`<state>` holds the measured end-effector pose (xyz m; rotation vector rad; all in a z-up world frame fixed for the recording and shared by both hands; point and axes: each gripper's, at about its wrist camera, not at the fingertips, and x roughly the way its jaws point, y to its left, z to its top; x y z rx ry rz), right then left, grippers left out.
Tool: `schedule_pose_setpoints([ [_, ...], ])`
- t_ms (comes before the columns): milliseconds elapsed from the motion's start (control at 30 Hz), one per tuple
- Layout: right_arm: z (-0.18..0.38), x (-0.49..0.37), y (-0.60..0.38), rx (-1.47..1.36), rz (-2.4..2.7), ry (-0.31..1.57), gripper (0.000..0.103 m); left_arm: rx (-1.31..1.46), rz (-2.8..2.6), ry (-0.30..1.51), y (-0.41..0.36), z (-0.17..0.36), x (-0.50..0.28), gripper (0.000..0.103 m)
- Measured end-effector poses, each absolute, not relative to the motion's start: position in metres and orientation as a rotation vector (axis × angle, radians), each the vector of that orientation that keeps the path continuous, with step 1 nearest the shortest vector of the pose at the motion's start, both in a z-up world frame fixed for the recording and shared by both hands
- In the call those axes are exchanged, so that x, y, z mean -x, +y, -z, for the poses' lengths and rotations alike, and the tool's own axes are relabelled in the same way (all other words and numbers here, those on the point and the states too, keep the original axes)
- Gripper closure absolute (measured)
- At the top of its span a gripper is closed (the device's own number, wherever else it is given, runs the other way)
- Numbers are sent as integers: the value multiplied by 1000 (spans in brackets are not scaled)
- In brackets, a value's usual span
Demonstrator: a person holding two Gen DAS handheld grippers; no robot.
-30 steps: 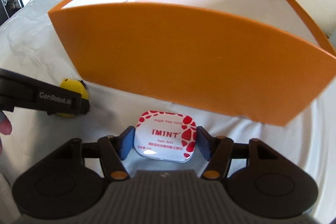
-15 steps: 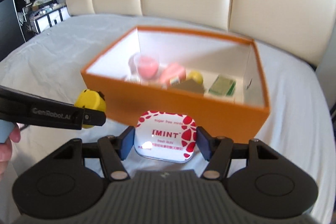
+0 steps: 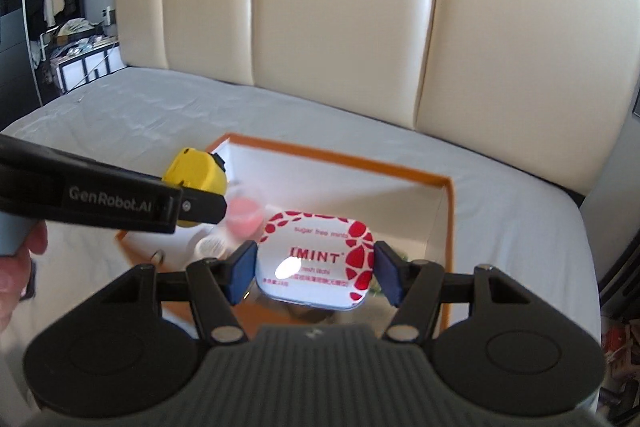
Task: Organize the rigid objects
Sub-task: 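Lower tape measure and IMINT tin into the box and open both grippers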
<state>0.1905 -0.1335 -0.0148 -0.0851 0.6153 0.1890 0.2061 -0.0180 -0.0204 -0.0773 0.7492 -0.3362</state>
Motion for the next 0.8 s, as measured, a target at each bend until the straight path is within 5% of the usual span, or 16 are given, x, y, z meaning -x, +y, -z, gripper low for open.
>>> schedule_pose_setpoints([
  [800, 95, -360, -136, 183, -175, 909, 41, 162, 381, 1006, -42, 103, -340, 47],
])
